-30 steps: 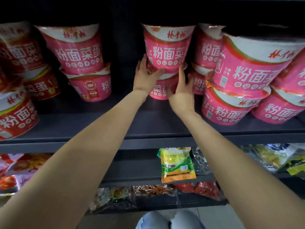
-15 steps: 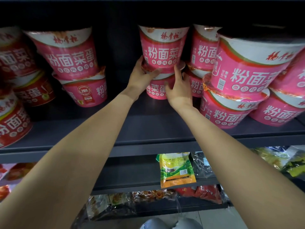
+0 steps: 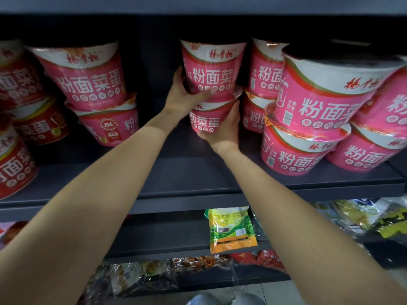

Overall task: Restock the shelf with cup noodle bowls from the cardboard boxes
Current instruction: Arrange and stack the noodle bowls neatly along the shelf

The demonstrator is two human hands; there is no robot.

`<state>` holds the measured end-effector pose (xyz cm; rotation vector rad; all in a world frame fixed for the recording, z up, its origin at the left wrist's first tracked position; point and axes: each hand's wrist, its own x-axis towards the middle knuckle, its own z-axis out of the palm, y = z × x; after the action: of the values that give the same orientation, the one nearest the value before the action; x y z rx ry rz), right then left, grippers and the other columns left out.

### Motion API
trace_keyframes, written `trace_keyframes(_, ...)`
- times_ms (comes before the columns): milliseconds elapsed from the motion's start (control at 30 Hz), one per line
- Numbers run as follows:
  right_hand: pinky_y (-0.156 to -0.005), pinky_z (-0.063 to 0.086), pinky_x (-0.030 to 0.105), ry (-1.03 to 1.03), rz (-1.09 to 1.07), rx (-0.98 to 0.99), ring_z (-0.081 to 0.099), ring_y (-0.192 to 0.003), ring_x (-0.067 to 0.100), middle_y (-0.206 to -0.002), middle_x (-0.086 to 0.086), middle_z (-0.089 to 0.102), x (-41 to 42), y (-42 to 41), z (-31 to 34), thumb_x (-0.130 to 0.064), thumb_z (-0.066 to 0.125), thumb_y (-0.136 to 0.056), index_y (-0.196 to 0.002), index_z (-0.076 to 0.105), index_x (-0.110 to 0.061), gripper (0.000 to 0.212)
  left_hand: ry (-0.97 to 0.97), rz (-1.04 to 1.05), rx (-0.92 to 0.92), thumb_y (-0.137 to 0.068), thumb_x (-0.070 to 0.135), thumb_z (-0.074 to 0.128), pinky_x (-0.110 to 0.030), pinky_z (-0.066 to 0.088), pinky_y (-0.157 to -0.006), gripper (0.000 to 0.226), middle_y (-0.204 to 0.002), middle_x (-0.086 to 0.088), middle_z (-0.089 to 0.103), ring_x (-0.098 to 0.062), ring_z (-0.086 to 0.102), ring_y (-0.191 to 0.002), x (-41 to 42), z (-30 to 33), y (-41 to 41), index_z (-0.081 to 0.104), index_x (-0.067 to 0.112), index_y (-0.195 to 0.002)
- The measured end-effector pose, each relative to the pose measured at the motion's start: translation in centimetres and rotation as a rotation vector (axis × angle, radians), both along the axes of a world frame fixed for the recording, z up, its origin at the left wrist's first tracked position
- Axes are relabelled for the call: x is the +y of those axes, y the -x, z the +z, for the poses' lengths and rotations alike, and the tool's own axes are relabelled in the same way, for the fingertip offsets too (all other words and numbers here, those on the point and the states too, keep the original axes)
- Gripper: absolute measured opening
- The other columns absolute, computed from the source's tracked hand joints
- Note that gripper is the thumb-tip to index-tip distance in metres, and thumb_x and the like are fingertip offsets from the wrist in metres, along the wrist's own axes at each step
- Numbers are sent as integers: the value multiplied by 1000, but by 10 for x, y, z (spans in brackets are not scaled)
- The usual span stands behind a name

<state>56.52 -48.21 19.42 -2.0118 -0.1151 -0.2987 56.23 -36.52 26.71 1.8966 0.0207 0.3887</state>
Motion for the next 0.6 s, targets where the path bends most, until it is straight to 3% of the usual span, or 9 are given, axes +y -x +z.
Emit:
trace_keyframes(67,-113,28,47,83,-125,39,27,-141,30,-157,14,9,20,1,0,-42,89,-55,-151,-11,-11,142,-47,49,-13,-51,58,85,-38,45,-106,128,-145,-3,44,-16,47,-130,-5,1,-2,17,15,-150)
trace_keyframes(133,-109,32,50,112,-278,39,36,-135,33,-154,17,18,37,-1,1,-56,87,-48,-151,-9,-9,148,-109,111,-17,-35,75,77,-44,45,-104,141,-144,-1,45,-18,47,-130,-6,-2,-11,17,19,-150)
trace_keyframes(233,-101,42,50,3,-400,-43,49,-122,33,-143,18,38,45,-11,-3,-62,86,-42,-152,4,-12,147,-162,158,-21,-34,79,75,-45,46,-103,139,-142,0,47,-19,49,-128,-9,0,-14,20,20,-147)
trace_keyframes(367,-103,40,39,-192,-143,-60,45,-128,23,-145,9,37,20,-16,-8,-45,90,-51,-151,3,-24,134,-197,166,-38,-55,60,84,-36,48,-100,118,-140,-1,49,-19,52,-126,-5,-1,-18,22,15,-146)
trace_keyframes(500,-108,39,33,-168,241,31,43,-126,10,-146,1,39,-21,-29,-2,-22,89,-62,-151,2,-21,125,-172,180,-63,-58,54,85,-29,47,-94,114,-140,-2,49,-18,53,-125,-1,-5,-22,23,13,-145)
trace_keyframes(600,-106,37,29,-76,157,41,44,-131,18,-146,6,42,-20,-21,-1,-22,84,-69,-152,11,-14,111,-149,183,-68,-58,53,86,-28,47,-94,114,-140,-1,49,-17,53,-124,-2,-6,-23,23,14,-145)
